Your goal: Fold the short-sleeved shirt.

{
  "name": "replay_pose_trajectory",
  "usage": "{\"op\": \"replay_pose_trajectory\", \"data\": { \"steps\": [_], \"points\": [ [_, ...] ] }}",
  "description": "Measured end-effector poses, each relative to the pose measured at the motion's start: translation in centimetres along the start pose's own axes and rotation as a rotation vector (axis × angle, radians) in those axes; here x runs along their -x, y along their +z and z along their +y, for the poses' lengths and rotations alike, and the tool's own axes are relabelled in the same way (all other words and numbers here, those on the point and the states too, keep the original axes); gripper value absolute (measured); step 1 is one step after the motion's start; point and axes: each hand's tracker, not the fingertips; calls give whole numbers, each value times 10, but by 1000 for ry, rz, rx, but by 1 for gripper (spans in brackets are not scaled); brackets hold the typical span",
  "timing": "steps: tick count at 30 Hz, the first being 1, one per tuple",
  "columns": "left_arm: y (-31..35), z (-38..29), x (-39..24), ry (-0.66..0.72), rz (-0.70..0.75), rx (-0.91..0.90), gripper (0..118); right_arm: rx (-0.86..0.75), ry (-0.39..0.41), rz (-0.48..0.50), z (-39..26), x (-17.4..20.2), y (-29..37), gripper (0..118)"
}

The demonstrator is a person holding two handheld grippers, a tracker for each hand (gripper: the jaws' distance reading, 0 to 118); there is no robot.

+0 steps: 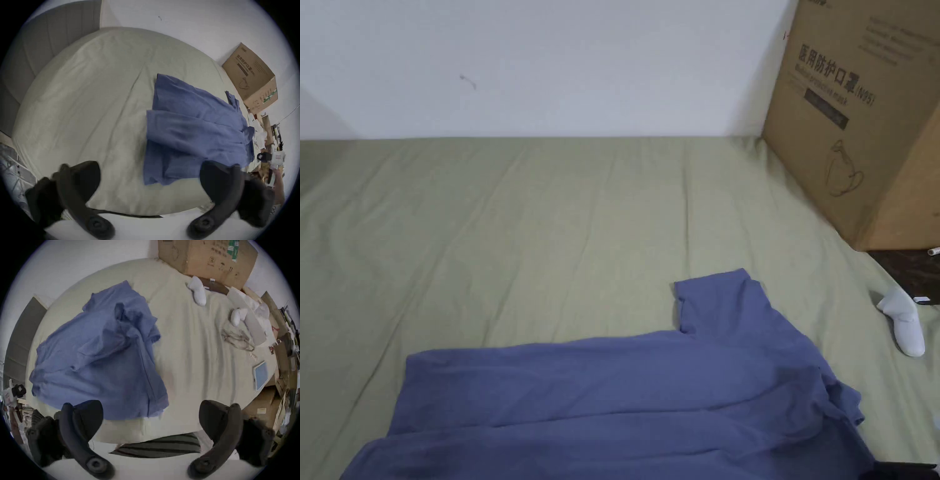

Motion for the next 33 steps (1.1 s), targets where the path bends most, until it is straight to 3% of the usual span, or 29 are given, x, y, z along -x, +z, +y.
{"op": "replay_pose_trajectory", "data": {
  "steps": [4, 6, 7, 8, 9, 10, 13, 15, 20, 21, 22, 23, 24, 25, 28, 29, 30, 31, 33],
  "points": [
    [10, 10, -12, -34, -21, -59, 113, -139, 24, -17, 13, 20, 26, 116],
    [17, 18, -21, -60, -67, -99, 102, -206, 17, 69, 18, 36, 40, 112],
    [21, 24, -29, -86, -111, -122, 83, -236, 9, 117, 22, 42, 45, 104],
    [26, 30, -35, -117, -120, -175, 36, -278, 3, 154, 28, 50, 49, 73],
    [28, 37, -43, -153, -116, -216, 0, -323, 10, 188, 36, 58, 51, 17],
    [28, 45, -51, -192, -102, -237, 0, -359, 16, 214, 44, 66, 54, 0],
    [20, 76, -85, -279, -99, -247, 0, -425, 60, 250, 71, 90, 57, 0],
    [-5, 104, -87, -314, 22, -205, 0, -438, 89, 255, 86, 104, 58, 0],
    [-96, 162, -67, -227, 32, -52, 4, -421, 114, 270, 108, 114, 52, 0],
    [-114, 168, -62, -215, 46, -39, 16, -414, 112, 272, 111, 109, 48, 0],
    [-131, 170, -57, -212, 67, -10, 44, -407, 111, 269, 113, 107, 44, 0],
    [-147, 170, -54, -202, 83, 28, 92, -396, 106, 265, 114, 106, 40, 0],
    [-161, 169, -52, -192, 116, 61, 115, -377, 94, 264, 114, 103, 36, 0],
    [-168, 165, -49, -189, 121, 68, 118, -357, 78, 268, 115, 98, 30, 0],
    [-193, 154, -47, -159, 117, 181, 110, -299, 15, 286, 117, 85, 15, 0],
    [-195, 148, -50, -171, 81, 215, 103, -286, 2, 287, 119, 81, 10, 0],
    [-187, 145, -57, -250, 145, 151, 100, -275, -9, 285, 123, 77, 4, 0],
    [-175, 145, -62, -295, 120, 106, 86, -269, -17, 282, 127, 74, -2, 0],
    [-168, 151, -60, -336, 82, 86, 29, -263, -32, 280, 139, 67, -18, 0]
  ]
}}
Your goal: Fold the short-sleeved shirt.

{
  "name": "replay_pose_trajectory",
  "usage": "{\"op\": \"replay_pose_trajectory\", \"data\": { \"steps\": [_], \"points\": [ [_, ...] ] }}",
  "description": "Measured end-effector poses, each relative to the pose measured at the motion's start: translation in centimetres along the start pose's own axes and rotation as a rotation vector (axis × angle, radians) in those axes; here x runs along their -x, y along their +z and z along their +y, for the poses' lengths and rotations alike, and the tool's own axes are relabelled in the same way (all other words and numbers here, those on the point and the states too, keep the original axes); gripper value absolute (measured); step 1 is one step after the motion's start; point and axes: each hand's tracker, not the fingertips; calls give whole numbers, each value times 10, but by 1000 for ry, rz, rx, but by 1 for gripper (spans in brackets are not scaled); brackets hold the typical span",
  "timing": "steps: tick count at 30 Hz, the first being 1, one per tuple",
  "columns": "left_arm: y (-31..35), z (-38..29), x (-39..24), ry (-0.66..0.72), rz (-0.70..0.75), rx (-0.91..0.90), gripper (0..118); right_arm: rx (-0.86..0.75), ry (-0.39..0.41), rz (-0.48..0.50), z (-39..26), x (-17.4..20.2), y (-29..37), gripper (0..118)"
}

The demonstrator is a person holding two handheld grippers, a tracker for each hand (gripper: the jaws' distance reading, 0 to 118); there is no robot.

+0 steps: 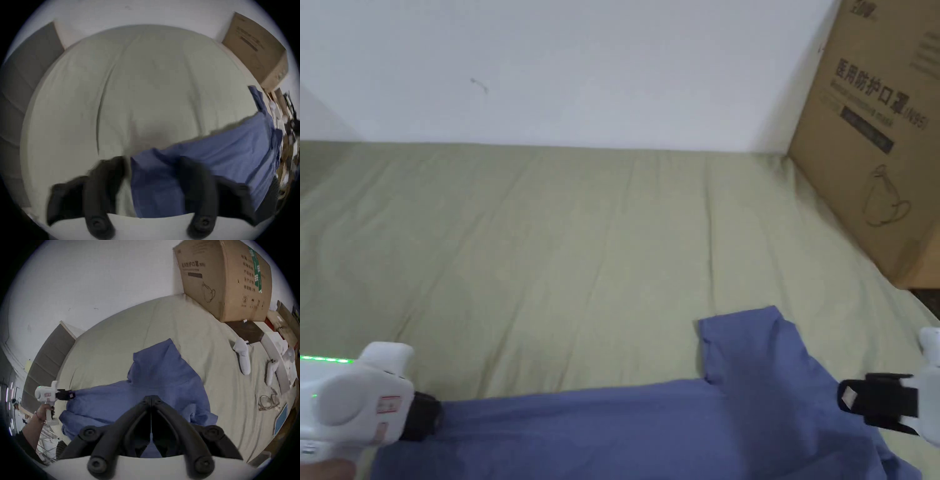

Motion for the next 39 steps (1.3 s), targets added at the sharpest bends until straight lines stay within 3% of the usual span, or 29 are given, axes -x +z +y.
{"op": "replay_pose_trajectory", "data": {
  "steps": [1, 3, 5, 6, 7, 8, 9, 11, 13, 15, 18, 20, 21, 22, 23, 24, 29, 32, 35, 39],
  "points": [
    [8, 2, 1, -13, -44, -13, 3, 4, -19, 5, 5, -7, -10, 0],
    [24, 5, 2, 21, -106, -37, 3, 14, -69, 35, 19, -22, -32, 0],
    [42, 6, 0, 37, -101, -64, 3, 34, -58, -17, 39, -31, -59, 0],
    [51, 6, 1, 48, -102, -90, 3, 53, -28, -61, 52, -34, -74, 12],
    [56, 4, 1, 57, -114, -94, 3, 58, 12, -90, 63, -37, -87, 53],
    [62, 3, 2, 65, -123, -96, 3, 54, 41, -106, 72, -39, -102, 110],
    [68, 3, 2, 72, -129, -102, 3, 72, 41, -159, 80, -42, -116, 116],
    [77, 1, 2, 77, -133, -113, 3, 78, -7, -174, 91, -56, -136, 116],
    [84, 0, 2, 83, -134, -120, 3, 190, -44, -212, 90, -65, -164, 116],
    [82, -2, 7, 85, -136, -121, 3, 247, -45, -223, 86, -70, -181, 115],
    [79, -2, 8, 87, -136, -112, 3, 329, 39, -229, 88, -66, -207, 114],
    [72, -3, 11, 81, -125, -105, 3, 335, 183, -285, 83, -46, -197, 107],
    [69, -3, 12, 81, -123, -103, 3, 315, 207, -260, 84, -39, -189, 96],
    [67, -3, 14, 86, -129, -107, 3, 301, 187, -206, 87, -37, -180, 75],
    [65, -6, 16, 95, -140, -124, 3, 294, 171, -145, 90, -35, -173, 25],
    [62, -7, 18, 104, -145, -132, 3, 290, 141, -83, 90, -29, -160, 0],
    [58, -9, 23, 145, -114, -134, 3, 138, 154, -91, 99, -18, -105, 0],
    [66, -10, 26, 175, -127, -182, 3, 53, 91, -51, 97, -15, -63, 0],
    [76, -9, 29, 175, -154, -193, 3, 30, 48, -19, 82, -15, -21, 0],
    [96, -23, 32, 111, -185, -184, 3, 29, 55, -10, 49, -20, 27, 0]
  ]
}}
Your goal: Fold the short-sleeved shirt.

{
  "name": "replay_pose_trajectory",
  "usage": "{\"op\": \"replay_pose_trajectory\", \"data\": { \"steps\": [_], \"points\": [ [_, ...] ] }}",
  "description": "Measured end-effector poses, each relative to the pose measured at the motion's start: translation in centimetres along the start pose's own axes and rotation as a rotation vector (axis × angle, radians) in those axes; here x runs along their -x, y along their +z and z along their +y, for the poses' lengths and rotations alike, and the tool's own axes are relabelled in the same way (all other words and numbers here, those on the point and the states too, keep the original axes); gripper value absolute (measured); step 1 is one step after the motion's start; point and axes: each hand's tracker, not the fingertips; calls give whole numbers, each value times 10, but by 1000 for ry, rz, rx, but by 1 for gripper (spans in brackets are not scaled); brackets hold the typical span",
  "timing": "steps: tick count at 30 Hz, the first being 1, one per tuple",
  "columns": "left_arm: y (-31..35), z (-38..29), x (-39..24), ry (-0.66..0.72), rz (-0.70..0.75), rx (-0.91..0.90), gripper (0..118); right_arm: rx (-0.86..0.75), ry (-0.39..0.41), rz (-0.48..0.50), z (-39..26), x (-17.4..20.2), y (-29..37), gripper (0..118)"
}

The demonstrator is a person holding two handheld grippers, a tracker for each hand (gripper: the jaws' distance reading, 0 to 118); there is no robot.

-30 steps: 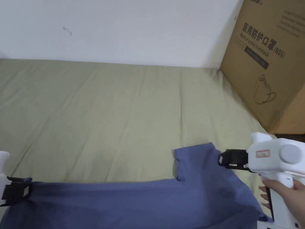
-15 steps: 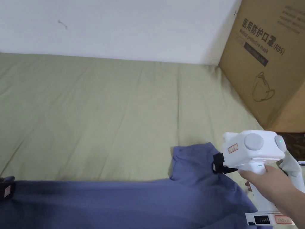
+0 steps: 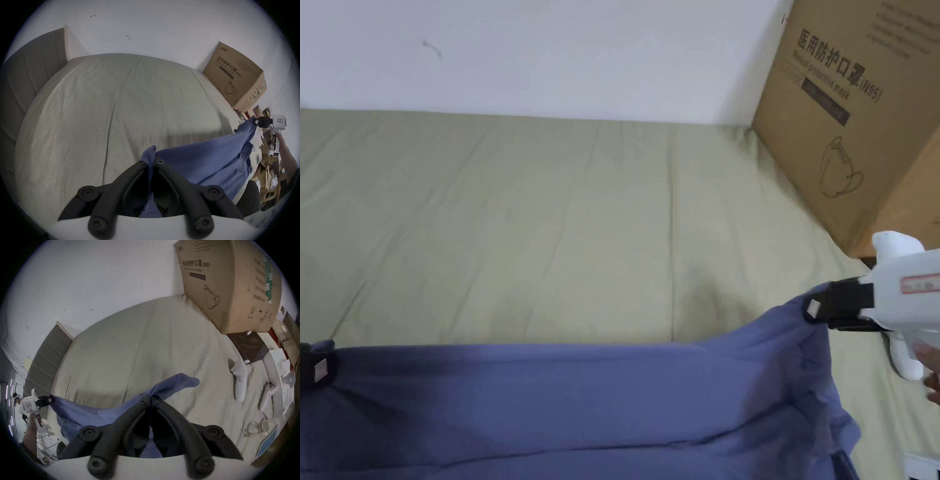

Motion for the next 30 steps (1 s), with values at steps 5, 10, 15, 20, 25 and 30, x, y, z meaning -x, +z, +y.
{"op": "replay_pose_trajectory", "data": {
  "steps": [5, 10, 15, 20, 25, 30],
  "points": [
    [33, -37, 2, -7, -52, 84, 3, 57, -26, 3, -72, -2, 46, 0],
    [50, -105, -5, -37, -59, 227, 3, 245, -43, -34, -153, -20, 52, 0],
    [32, -147, -8, -28, -35, 308, 4, 341, -64, -68, -207, -29, 26, 0],
    [43, -146, -27, -85, 39, 263, 84, 222, -103, -100, -207, -30, 28, 96],
    [82, -119, -49, -36, 20, 51, 114, 60, 13, -105, -173, 2, 63, 116],
    [115, -90, -95, 8, -3, -216, 114, -141, 111, -32, -141, 63, 86, 116]
  ]
}}
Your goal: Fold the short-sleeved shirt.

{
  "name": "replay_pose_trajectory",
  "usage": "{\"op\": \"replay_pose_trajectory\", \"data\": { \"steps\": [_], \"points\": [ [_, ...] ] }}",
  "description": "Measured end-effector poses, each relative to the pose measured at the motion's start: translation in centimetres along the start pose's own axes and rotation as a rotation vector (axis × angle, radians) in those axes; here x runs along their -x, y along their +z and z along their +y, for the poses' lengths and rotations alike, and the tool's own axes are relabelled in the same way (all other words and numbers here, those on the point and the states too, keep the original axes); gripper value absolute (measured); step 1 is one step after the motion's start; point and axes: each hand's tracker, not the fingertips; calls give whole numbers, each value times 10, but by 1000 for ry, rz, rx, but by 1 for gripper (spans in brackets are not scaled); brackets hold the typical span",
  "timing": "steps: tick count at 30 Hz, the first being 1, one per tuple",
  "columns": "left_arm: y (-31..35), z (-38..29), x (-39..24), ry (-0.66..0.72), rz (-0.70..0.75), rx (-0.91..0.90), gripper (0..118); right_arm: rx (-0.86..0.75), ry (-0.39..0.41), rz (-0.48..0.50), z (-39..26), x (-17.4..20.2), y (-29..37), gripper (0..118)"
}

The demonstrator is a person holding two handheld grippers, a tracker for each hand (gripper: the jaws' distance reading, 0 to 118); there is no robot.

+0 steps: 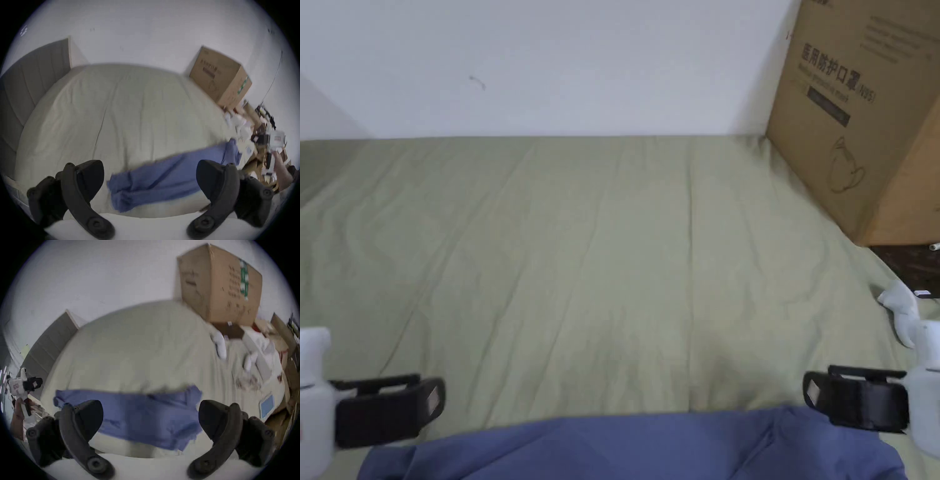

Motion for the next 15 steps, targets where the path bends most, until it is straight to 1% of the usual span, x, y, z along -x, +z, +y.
{"op": "replay_pose_trajectory", "data": {
  "steps": [1, 2, 3, 4, 5, 6, 7, 8, 11, 14, 15],
  "points": [
    [2, 3, -11, -5, 21, -48, 107, -33, 13, -6, 5, 10, -1, 115],
    [-2, 4, -12, -21, 19, -95, 86, -70, 25, -7, 10, 19, -2, 111],
    [-5, 6, -18, -43, 20, -125, 58, -108, 29, 0, 12, 28, -7, 102],
    [-9, 8, -28, -63, 40, -123, 22, -128, 23, -10, 16, 36, -11, 80],
    [-14, 9, -37, -85, 70, -118, 0, -131, 28, -11, 18, 41, -14, 25],
    [-20, 9, -44, -105, 86, -116, 0, -146, 33, 2, 21, 46, -19, 9],
    [-24, 8, -47, -135, 120, -138, 0, -144, 47, -4, 23, 48, -27, 0],
    [-28, 7, -50, -115, 85, -132, 0, -137, 63, -22, 24, 51, -32, 0],
    [-37, 9, -50, -98, 88, -109, 0, -124, 44, 8, 30, 53, -36, 0],
    [-37, 10, -34, -47, 72, -88, 0, -130, 21, 25, 30, 49, -34, 0],
    [-39, 12, -22, -7, 64, -62, 0, -128, 17, 28, 30, 49, -33, 0]
  ]
}}
